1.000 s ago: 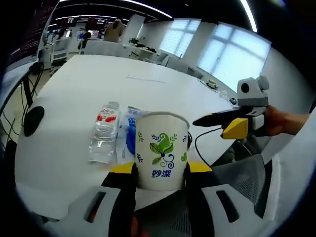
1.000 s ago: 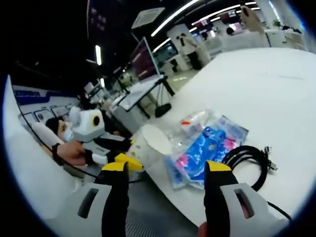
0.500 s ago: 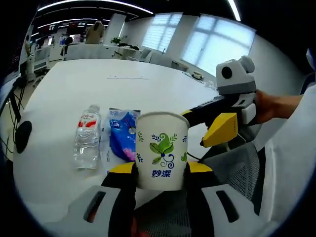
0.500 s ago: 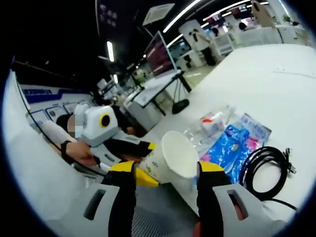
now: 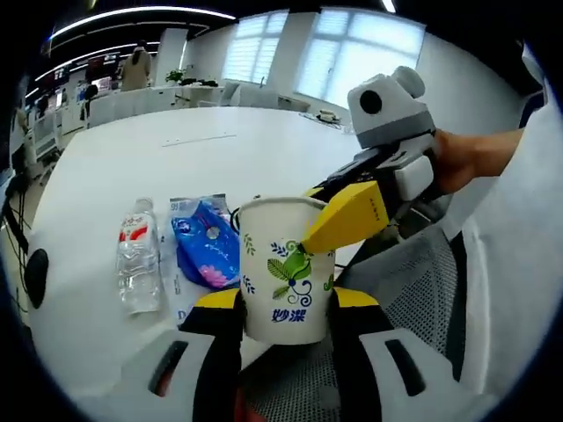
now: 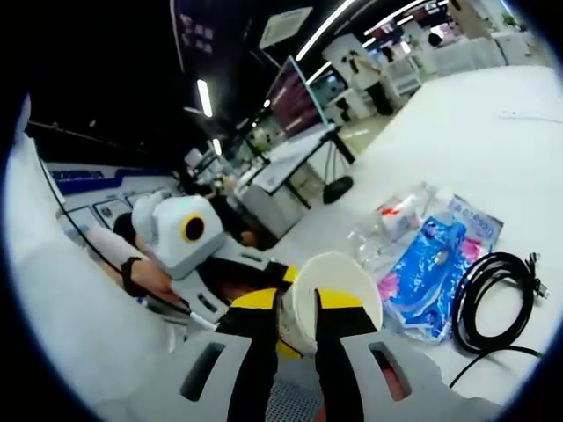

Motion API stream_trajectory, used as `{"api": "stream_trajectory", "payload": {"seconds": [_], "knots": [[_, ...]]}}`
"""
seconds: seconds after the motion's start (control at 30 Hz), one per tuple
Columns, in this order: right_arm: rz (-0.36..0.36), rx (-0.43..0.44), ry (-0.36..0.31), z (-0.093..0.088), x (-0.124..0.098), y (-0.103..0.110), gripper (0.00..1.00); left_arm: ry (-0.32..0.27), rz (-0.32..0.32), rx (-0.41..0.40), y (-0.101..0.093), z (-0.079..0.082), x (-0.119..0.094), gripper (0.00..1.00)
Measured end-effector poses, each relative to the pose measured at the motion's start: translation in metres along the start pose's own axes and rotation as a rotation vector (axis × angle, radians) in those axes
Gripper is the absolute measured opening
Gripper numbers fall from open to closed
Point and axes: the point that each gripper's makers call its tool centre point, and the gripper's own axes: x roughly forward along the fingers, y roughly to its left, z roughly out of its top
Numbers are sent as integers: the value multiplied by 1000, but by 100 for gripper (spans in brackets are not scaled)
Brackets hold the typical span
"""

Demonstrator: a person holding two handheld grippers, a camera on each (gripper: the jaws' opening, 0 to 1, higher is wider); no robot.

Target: Arrange the tabletop items into an orderly group along one side of the table until the central work area is clear of visible clutter.

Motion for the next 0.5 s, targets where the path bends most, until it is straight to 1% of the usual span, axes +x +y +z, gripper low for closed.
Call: {"api": "stream_trajectory", "payload": {"seconds": [0.03, 0.13, 0.23, 0.3, 0.37, 0.5], "knots": [[4, 12, -5, 1, 0, 1, 4, 1, -1, 3, -1, 0, 0, 38], [20, 15, -7, 1, 1, 6, 2, 3, -3, 4, -1, -1, 0, 39], [6, 4, -15, 1, 2, 6, 1, 1, 6, -4, 1, -2, 1, 39], [-10, 11, -28, 2, 2, 3, 0, -2, 20, -7, 3, -2, 1, 39], [-15, 23, -39, 3, 2, 2, 0, -9, 43, -27, 7, -2, 1, 39], [-35, 21, -40, 3, 4, -2, 0, -11, 70, -40, 10, -3, 3, 40]]}}
